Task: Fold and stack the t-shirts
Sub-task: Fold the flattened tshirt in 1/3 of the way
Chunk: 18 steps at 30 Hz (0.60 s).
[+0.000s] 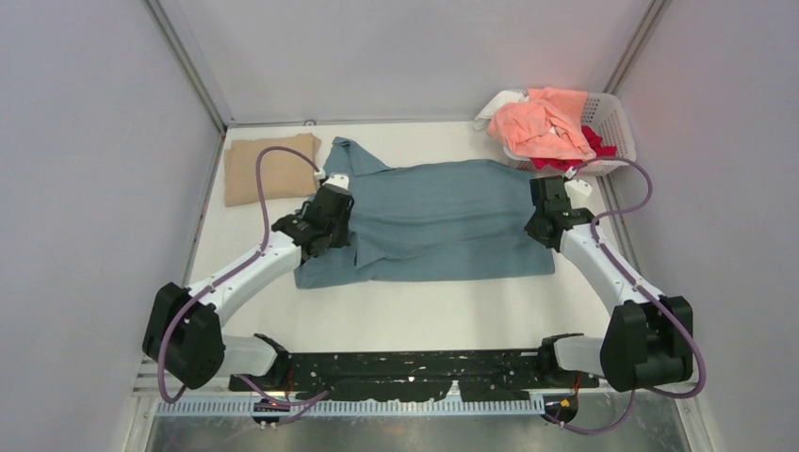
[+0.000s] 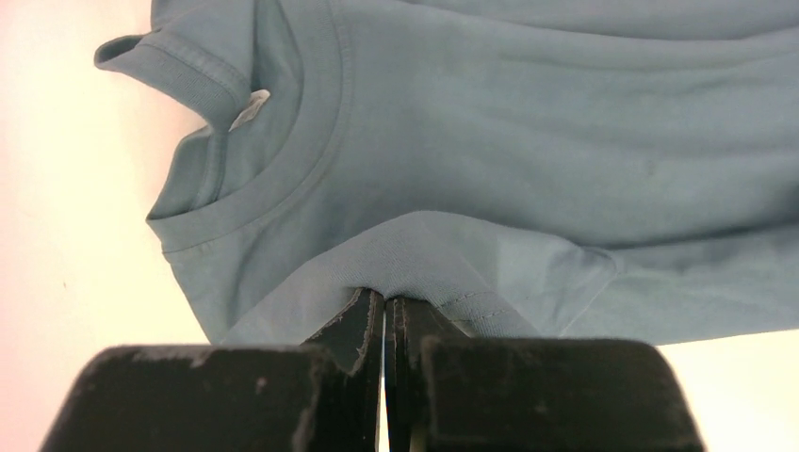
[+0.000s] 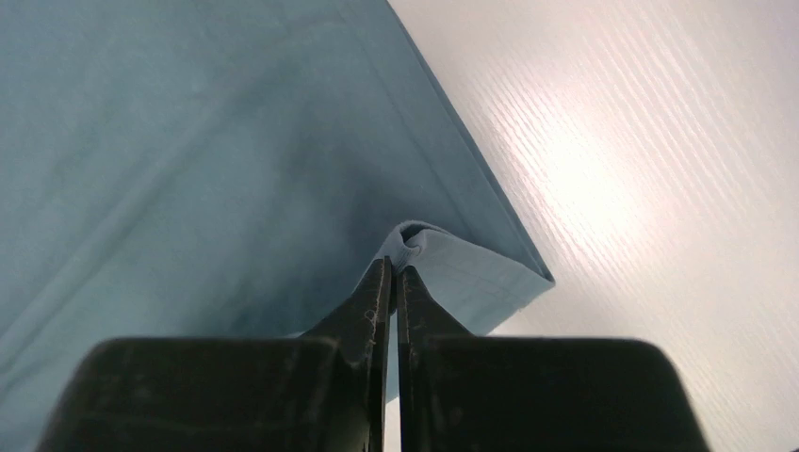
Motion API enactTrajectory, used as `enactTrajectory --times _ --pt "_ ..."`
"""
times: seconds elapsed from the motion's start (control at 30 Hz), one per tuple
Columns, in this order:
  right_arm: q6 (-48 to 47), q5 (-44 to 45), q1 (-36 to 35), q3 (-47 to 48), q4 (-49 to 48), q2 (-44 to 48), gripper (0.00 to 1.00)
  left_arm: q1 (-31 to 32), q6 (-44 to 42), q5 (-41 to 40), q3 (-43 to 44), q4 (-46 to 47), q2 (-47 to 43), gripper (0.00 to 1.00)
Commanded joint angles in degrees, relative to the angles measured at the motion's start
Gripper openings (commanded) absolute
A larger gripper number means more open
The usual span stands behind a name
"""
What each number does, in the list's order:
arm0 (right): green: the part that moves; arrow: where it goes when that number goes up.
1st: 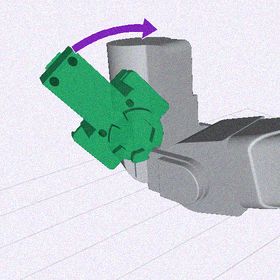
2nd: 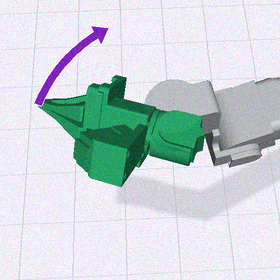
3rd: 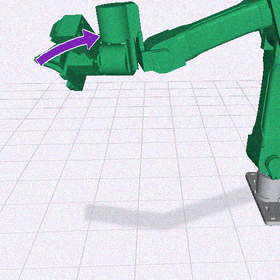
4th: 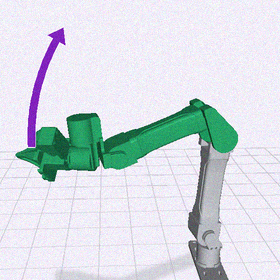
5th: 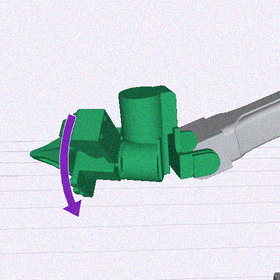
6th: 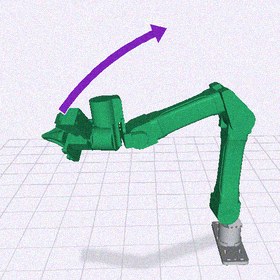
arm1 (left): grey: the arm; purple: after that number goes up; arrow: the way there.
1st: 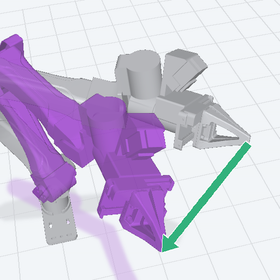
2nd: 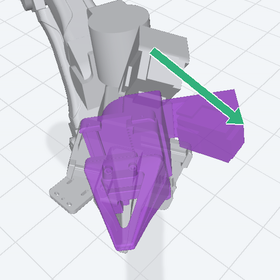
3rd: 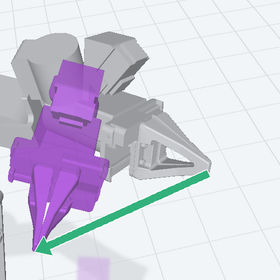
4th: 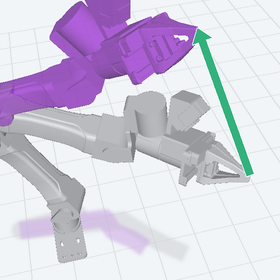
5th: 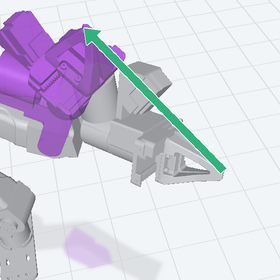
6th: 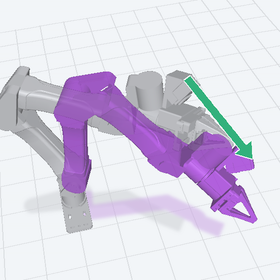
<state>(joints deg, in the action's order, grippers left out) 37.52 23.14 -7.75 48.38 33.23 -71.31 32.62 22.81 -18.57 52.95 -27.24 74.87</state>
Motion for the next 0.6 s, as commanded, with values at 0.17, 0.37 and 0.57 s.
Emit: enactTrajectory --times 0.17,0.37,0.57 --pt "-1.86 4.63 0.49 6.76 -7.38 -6.59 0.06 -5.10 -2.37 2.98 3.17 1.48 3.31 0.00" --pt "-2.13 5.60 0.76 8.06 -7.86 -8.16 0.06 -6.39 -2.41 2.09 4.42 0.20 5.63 0.00" --pt "-2.21 7.34 1.00 7.71 -8.74 -7.99 0.06 -7.51 -2.83 5.43 6.23 1.96 7.58 0.00"
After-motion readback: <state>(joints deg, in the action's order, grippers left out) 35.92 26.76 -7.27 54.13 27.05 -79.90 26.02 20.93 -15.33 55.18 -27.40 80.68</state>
